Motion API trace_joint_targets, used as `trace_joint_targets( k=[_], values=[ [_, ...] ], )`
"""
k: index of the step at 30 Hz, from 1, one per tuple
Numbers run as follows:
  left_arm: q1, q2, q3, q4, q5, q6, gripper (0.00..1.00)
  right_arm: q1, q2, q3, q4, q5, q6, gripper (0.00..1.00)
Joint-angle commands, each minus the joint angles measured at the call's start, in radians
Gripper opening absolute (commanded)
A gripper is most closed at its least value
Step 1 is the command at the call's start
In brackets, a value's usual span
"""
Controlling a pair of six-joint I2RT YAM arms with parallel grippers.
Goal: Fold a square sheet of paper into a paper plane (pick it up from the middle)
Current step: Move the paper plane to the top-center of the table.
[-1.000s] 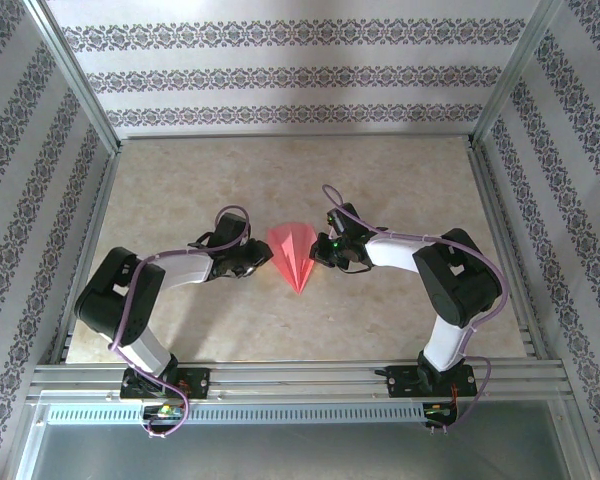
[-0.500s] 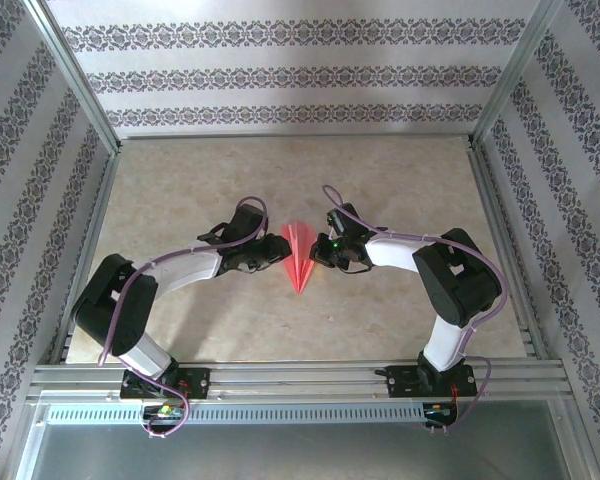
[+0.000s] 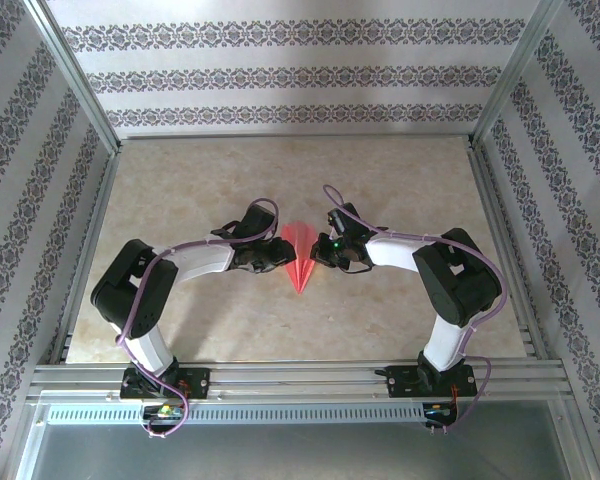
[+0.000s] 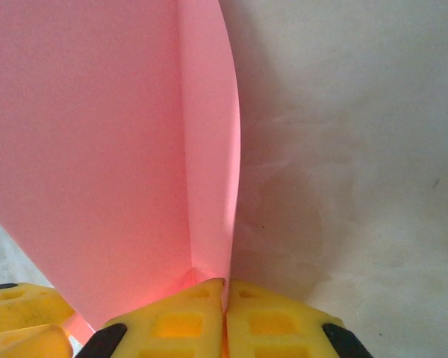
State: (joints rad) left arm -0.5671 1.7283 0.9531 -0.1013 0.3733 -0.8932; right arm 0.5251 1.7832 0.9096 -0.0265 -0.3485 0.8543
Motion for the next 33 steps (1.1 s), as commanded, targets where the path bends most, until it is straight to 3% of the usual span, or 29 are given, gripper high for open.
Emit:
trace_joint_targets(
  k=[1,7,16,33],
  values=[
    [-0.025,0.020,0.025,0.003,0.035,0.020,0.30,-0.010,0.013,0.017,-0.019,-0.006,-0.011,0.10],
    [-0.037,0.034,0.037,-0.002,0.048,0.030,0.30,-0.012,0.017,0.017,-0.017,-0.007,-0.012,0.10],
    [-0.073,0.072,0.077,-0.050,0.024,0.087,0.39,-0.015,0.012,0.016,-0.012,-0.017,-0.008,0.11],
    [-0.114,0.134,0.160,-0.175,-0.079,0.192,0.38,-0.029,0.006,0.008,0.011,-0.053,0.009,0.14]
  ],
)
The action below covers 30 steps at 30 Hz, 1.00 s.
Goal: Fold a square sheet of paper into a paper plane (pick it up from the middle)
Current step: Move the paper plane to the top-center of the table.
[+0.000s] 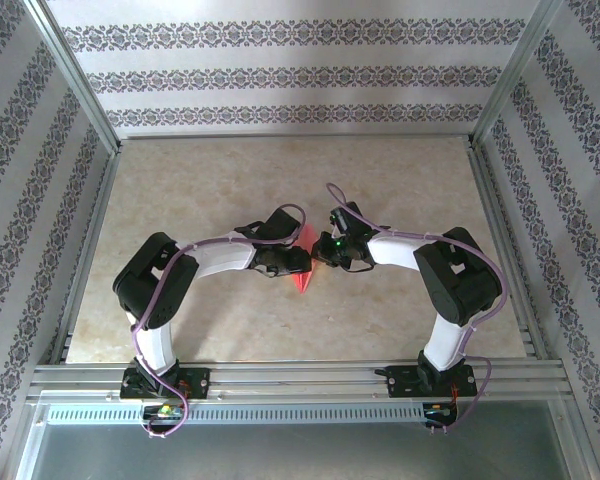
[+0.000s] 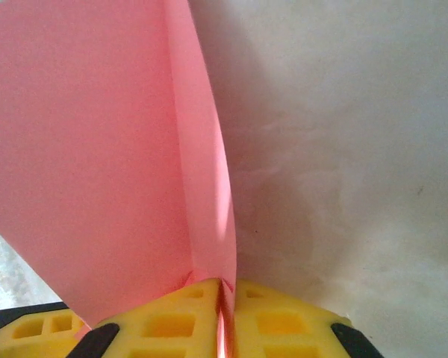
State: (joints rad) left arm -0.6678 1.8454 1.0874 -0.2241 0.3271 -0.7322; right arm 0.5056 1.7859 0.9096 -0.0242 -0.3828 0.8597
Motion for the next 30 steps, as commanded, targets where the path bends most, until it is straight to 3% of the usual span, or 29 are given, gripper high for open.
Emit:
trace_joint_targets(
  k=[1,16,24,30],
  values=[
    [-0.013,0.019,0.027,-0.054,-0.037,0.030,0.37,-0.010,0.003,0.008,0.009,-0.019,0.005,0.14],
    [-0.013,0.037,0.069,-0.119,-0.101,0.009,0.20,-0.018,-0.005,0.000,0.003,-0.012,-0.001,0.16],
    [-0.013,0.038,0.111,-0.205,-0.155,0.059,0.10,-0.044,-0.112,-0.037,-0.007,0.034,-0.031,0.32],
    [-0.013,0.004,0.179,-0.402,-0.256,0.173,0.09,-0.092,-0.223,-0.094,-0.038,0.102,-0.063,0.39]
  ],
)
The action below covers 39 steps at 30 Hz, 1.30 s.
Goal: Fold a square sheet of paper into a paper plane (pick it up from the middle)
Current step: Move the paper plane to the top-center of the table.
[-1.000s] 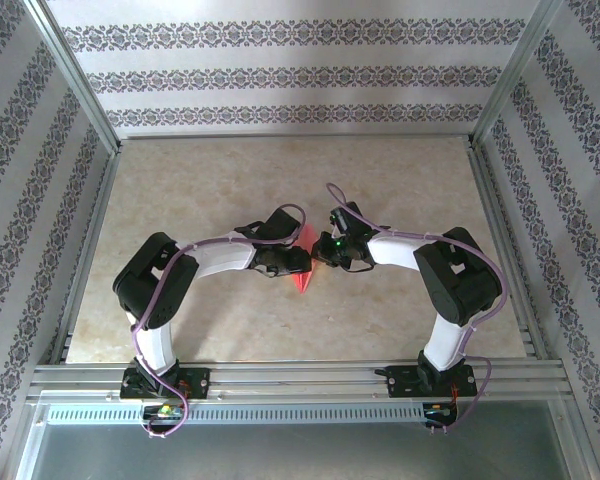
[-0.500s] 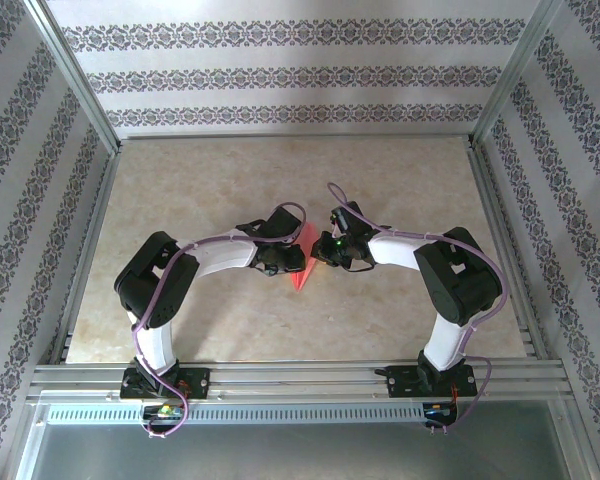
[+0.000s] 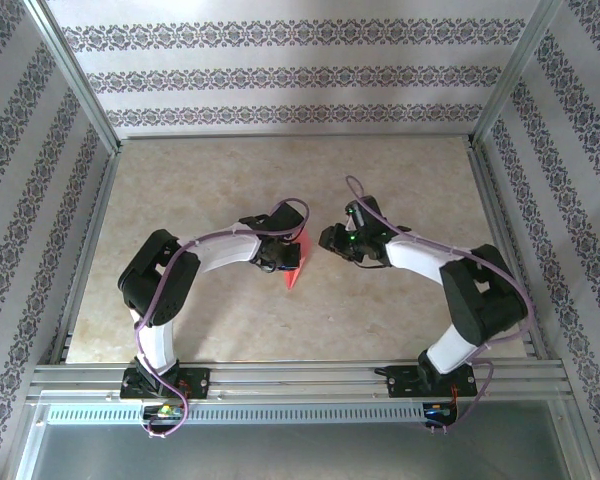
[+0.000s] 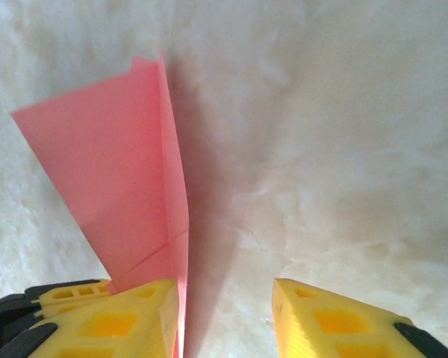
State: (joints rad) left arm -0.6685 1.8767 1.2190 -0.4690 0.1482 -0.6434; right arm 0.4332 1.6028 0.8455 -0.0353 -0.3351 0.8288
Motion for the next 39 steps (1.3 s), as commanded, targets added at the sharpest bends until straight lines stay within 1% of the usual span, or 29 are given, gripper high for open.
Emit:
trace_joint_targets(
  k=[1,4,7,11,13,18,24,27,33,36,39],
  values=[
    [-0.013,-0.023,0.059,-0.186,-0.089,0.101,0.09,-0.029,-0.051,-0.040,-0.028,0.057,-0.033,0.40],
    [-0.013,-0.004,0.084,-0.243,-0.118,0.138,0.09,-0.047,-0.072,-0.058,-0.029,0.063,-0.036,0.40],
    [-0.013,0.024,0.111,-0.271,-0.136,0.146,0.09,-0.053,-0.080,-0.067,-0.031,0.069,-0.034,0.40],
    [-0.013,0.054,0.130,-0.270,-0.139,0.134,0.14,-0.054,-0.088,-0.078,-0.029,0.075,-0.031,0.41],
    [-0.013,0.066,0.140,-0.271,-0.142,0.127,0.17,-0.056,-0.095,-0.083,-0.028,0.082,-0.036,0.44],
    [-0.013,0.104,0.158,-0.286,-0.144,0.110,0.17,-0.063,-0.130,-0.102,-0.034,0.122,-0.037,0.54],
    [-0.014,0.113,0.163,-0.278,-0.141,0.098,0.17,-0.071,-0.180,-0.124,-0.046,0.175,-0.045,0.71],
    [-0.014,0.120,0.170,-0.280,-0.144,0.097,0.15,-0.072,-0.192,-0.125,-0.055,0.187,-0.053,0.75],
    [-0.014,0.105,0.180,-0.293,-0.170,0.096,0.07,-0.080,-0.201,-0.128,-0.060,0.188,-0.057,0.76],
    [-0.010,0.074,0.193,-0.291,-0.207,0.102,0.06,-0.086,-0.209,-0.131,-0.060,0.189,-0.057,0.76],
    [0.013,0.068,0.224,-0.274,-0.228,0.112,0.06,-0.092,-0.220,-0.135,-0.063,0.197,-0.060,0.77]
  ],
)
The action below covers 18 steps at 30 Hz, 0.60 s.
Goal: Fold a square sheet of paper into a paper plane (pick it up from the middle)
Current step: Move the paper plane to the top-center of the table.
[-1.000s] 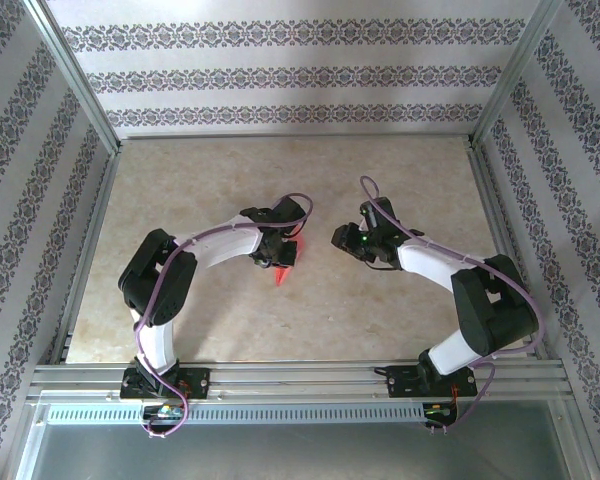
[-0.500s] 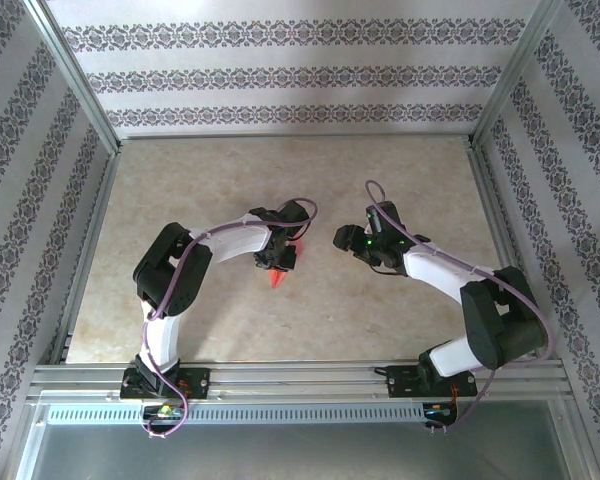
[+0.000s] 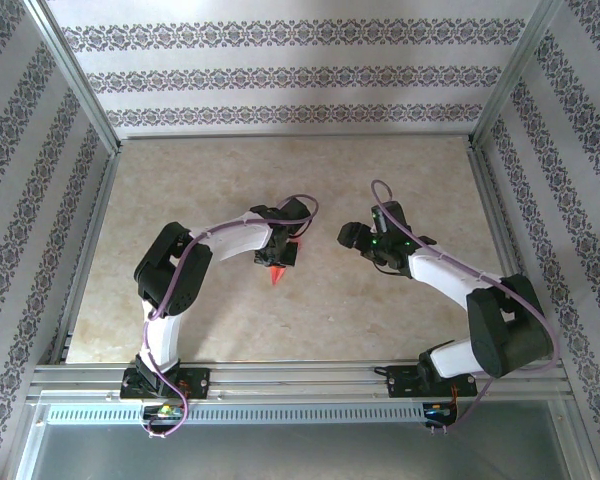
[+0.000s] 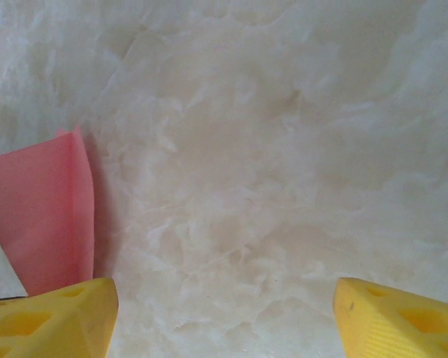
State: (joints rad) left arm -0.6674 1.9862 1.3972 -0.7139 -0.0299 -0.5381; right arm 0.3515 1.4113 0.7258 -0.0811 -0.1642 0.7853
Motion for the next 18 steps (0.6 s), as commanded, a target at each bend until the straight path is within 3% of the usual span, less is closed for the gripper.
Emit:
trace_joint_targets(
  k=[1,6,18],
  values=[
    [0.024,-0.032,0.063,-0.023,-0.045,0.010,0.06,-0.014,-0.033,-0.016,-0.018,0.026,-0.021,0.78],
    [0.075,0.055,0.184,0.001,-0.047,-0.008,0.07,-0.020,-0.059,-0.017,-0.032,0.039,-0.040,0.84],
    [0.137,0.276,0.465,-0.093,-0.056,-0.072,0.10,-0.049,-0.091,-0.049,-0.026,0.010,-0.047,0.85]
  ],
)
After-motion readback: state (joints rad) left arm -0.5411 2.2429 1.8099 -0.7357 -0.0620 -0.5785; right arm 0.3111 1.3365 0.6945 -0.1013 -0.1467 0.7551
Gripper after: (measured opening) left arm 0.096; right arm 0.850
